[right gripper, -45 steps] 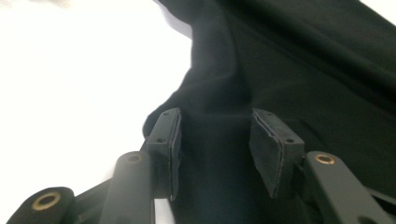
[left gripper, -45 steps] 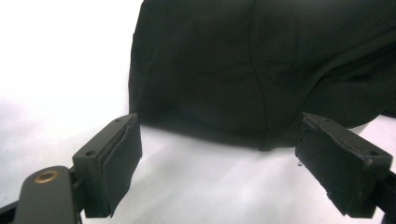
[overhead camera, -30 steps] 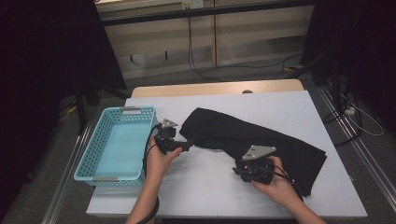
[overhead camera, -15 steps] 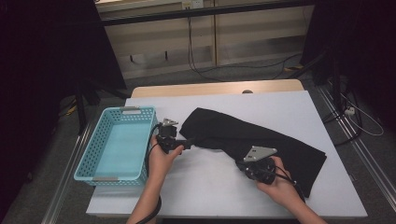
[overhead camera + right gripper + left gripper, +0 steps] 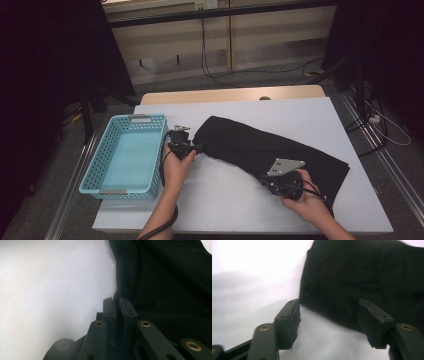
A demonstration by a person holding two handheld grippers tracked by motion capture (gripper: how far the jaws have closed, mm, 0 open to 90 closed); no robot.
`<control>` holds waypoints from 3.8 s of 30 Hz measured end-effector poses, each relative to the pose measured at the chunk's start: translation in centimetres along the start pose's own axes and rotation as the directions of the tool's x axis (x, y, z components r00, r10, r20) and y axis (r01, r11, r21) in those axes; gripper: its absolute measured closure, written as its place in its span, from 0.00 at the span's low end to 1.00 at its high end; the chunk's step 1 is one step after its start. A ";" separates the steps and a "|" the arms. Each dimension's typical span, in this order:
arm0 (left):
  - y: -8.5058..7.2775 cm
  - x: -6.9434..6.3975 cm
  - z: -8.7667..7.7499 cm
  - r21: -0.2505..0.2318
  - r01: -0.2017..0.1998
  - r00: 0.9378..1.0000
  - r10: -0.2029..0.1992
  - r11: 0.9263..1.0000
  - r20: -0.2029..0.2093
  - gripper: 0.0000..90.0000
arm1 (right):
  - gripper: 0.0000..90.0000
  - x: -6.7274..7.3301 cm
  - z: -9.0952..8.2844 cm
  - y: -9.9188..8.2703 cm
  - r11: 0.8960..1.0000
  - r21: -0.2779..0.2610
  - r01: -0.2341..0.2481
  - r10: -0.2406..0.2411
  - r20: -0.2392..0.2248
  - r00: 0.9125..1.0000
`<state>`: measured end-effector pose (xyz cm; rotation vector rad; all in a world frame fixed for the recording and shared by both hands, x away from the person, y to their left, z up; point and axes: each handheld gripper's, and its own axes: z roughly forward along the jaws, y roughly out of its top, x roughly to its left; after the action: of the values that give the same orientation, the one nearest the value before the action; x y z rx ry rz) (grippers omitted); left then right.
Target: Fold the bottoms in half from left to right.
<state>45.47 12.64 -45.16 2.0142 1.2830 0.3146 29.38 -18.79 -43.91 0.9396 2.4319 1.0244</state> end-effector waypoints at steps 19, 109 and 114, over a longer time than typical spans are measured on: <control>0.9 0.7 0.7 0.010 0.143 0.988 -0.143 0.990 0.059 0.95 | 0.94 0.3 -0.5 -0.4 1.000 0.001 0.023 -0.023 -0.031 0.999; 1.3 0.7 -1.6 -0.029 -0.057 0.998 0.056 0.998 -0.015 0.17 | 0.50 -10.9 -3.8 -4.0 0.940 -0.073 -0.332 0.340 0.243 0.908; 1.9 1.1 -1.1 -0.029 -0.060 0.997 0.058 0.998 -0.053 0.26 | 0.43 -9.9 -4.0 -3.8 0.947 -0.066 -0.315 0.322 0.206 0.924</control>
<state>46.73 13.58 -43.26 2.0324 1.2446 0.4151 32.72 -29.57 -43.49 1.3923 2.1231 1.0000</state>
